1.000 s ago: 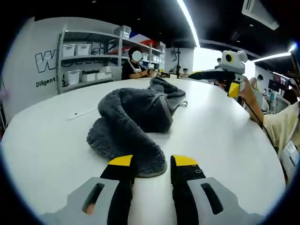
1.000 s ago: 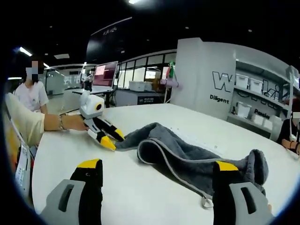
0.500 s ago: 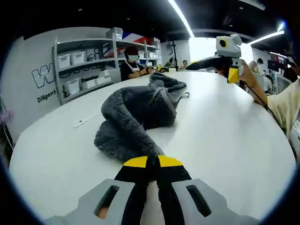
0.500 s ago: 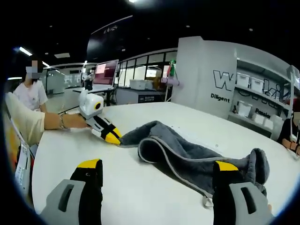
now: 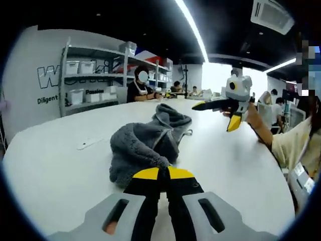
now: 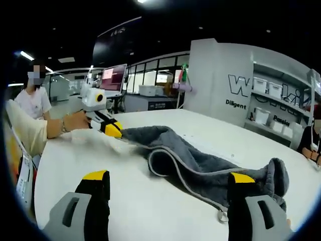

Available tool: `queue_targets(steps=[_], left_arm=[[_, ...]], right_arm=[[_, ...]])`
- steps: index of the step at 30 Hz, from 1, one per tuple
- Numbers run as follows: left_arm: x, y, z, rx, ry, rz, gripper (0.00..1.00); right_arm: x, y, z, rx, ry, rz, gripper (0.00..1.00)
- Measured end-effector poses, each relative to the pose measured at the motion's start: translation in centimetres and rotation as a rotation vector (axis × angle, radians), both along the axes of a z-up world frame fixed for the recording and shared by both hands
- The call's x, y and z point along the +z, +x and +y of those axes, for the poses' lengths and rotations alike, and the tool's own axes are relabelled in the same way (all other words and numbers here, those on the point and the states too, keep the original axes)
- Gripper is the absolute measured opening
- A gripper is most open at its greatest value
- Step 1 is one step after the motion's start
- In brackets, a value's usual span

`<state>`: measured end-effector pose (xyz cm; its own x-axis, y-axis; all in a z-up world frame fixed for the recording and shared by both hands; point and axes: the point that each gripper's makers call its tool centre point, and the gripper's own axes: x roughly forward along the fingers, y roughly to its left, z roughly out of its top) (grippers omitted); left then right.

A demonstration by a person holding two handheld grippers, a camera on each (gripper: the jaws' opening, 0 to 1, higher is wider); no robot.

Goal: Fold the towel on the table until its edges align and the towel forms a compact rectangular stack.

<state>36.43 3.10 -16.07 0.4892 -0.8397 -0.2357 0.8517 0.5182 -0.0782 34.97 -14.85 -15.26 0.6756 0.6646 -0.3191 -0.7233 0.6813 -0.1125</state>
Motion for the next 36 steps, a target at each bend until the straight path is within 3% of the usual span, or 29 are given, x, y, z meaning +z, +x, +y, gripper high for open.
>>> queue_targets(steps=[5, 14, 19, 29, 32, 36], left_arm=[[3.5, -1.1, 0.1, -0.016, -0.112, 0.013, 0.03], [7.6, -3.0, 0.5, -0.047, -0.198, 0.012, 0.04], [10.1, -4.0, 0.5, -0.051, -0.233, -0.022, 0.04], [14.4, -3.8, 1.6, -0.024, -0.29, -0.068, 0.04], [15.5, -3.7, 2.5, -0.012, -0.331, -0.063, 0.04], [16.7, -3.5, 4.0, 0.025, -0.341, -0.097, 0.04]], right_arm=[[0.0, 0.1, 0.0, 0.001, -0.004, 0.002, 0.99], [-0.2, 0.1, -0.1, 0.0, -0.004, 0.006, 0.99], [-0.2, 0.0, 0.0, 0.005, -0.007, 0.004, 0.99], [0.1, -0.2, 0.0, 0.01, -0.003, -0.002, 0.99], [0.1, -0.2, 0.0, 0.012, -0.001, -0.003, 0.99], [0.0, -0.3, -0.1, 0.01, -0.003, -0.003, 0.99]])
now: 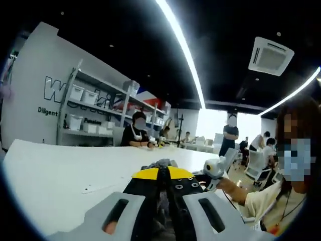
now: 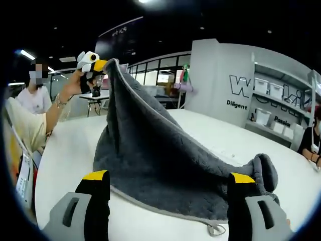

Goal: Fold the towel on the table until its edges align and the towel forms a compact rectangular stack.

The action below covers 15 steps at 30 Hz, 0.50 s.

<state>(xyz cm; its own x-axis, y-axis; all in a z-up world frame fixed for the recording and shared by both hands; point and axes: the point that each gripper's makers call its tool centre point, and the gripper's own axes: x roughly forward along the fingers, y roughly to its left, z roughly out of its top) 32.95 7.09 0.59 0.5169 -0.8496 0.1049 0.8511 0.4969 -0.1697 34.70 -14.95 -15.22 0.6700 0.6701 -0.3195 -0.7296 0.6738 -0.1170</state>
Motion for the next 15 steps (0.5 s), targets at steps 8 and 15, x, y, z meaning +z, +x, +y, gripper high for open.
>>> queue_targets(steps=[8, 15], left_arm=[[1.4, 0.9, 3.5, 0.108, -0.021, -0.037, 0.04], [0.9, 3.4, 7.4, 0.23, -0.039, -0.021, 0.04]], right_arm=[[0.0, -0.1, 0.1, 0.002, -0.003, -0.002, 0.99], [-0.2, 0.0, 0.0, 0.001, -0.008, 0.005, 0.99]])
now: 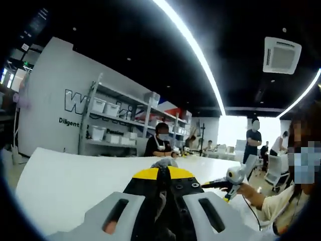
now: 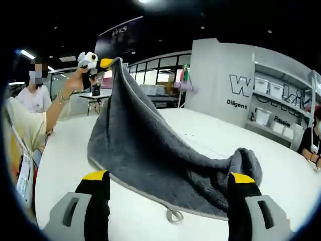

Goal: Fold the towel on the table until its edges align and the towel forms a compact rectangular stack.

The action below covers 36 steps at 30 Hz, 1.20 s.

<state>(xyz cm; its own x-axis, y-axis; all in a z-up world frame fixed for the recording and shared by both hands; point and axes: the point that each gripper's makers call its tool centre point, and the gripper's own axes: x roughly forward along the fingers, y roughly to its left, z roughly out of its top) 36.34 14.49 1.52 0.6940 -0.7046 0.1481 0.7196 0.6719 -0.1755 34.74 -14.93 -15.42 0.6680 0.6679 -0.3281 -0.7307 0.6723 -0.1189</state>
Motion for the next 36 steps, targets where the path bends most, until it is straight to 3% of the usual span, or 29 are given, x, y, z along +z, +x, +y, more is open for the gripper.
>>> queue_targets(steps=[6, 9, 18, 23, 29, 36], left_arm=[[-1.3, 2.9, 3.6, 0.126, -0.004, 0.024, 0.04], [-2.3, 4.2, 4.8, 0.153, -0.007, 0.055, 0.04], [-7.2, 7.5, 7.8, 0.257, 0.02, 0.15, 0.04], [-11.6, 9.5, 9.8, 0.347, 0.093, 0.231, 0.05], [-16.4, 10.1, 10.2, 0.36, 0.149, 0.305, 0.06], [-19.1, 10.6, 11.5, 0.399, 0.17, 0.349, 0.11]], right_arm=[[-0.3, 0.0, 0.0, 0.0, -0.008, 0.008, 0.99], [-0.4, 0.0, 0.0, 0.0, -0.011, 0.009, 0.99], [-0.6, 0.0, 0.0, 0.002, -0.019, 0.016, 0.99], [-0.8, 0.1, 0.0, 0.003, -0.024, 0.022, 0.99], [-0.9, 0.0, 0.0, 0.004, -0.027, 0.024, 0.99], [-1.3, 0.1, 0.0, 0.006, -0.039, 0.036, 0.99]])
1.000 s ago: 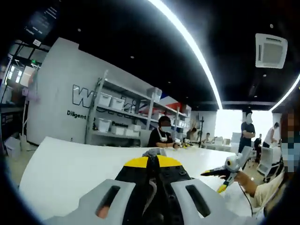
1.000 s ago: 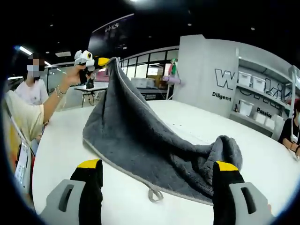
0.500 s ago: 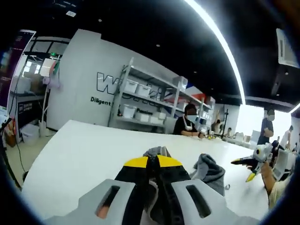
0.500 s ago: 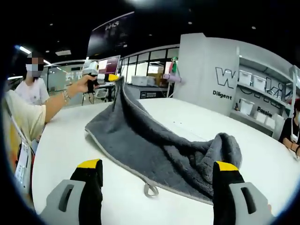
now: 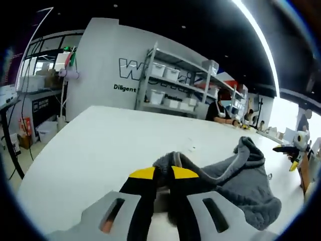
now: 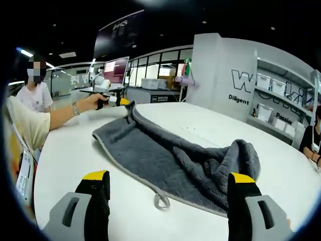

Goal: Fold the towel on the table until its edges align and the towel forms a compact rectangular stack.

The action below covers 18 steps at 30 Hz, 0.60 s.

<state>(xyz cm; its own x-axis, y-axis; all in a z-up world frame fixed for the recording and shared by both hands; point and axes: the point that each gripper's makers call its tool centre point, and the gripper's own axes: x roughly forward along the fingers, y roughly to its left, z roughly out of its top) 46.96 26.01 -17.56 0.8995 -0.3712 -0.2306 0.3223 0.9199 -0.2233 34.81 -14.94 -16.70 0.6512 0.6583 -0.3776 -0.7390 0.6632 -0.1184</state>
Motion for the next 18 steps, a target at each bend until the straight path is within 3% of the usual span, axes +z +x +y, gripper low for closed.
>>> queue_targets(steps=[6, 10, 14, 18], left_arm=[[-1.7, -0.4, 0.6, 0.016, 0.044, 0.04, 0.22], [-1.0, -0.4, 1.3, 0.055, 0.061, 0.032, 0.34], [-0.2, -0.6, 1.6, 0.06, 0.06, 0.024, 0.53], [-0.6, -2.3, 0.5, 0.033, 0.074, 0.036, 0.63]], right_arm=[[0.0, 0.0, 0.0, -0.001, 0.005, 0.002, 0.99], [-0.4, -0.1, 0.1, 0.001, -0.001, 0.012, 0.99], [-0.6, -0.1, 0.2, 0.004, -0.004, 0.021, 0.99], [-0.7, -0.1, 0.2, 0.007, -0.004, 0.025, 0.99]])
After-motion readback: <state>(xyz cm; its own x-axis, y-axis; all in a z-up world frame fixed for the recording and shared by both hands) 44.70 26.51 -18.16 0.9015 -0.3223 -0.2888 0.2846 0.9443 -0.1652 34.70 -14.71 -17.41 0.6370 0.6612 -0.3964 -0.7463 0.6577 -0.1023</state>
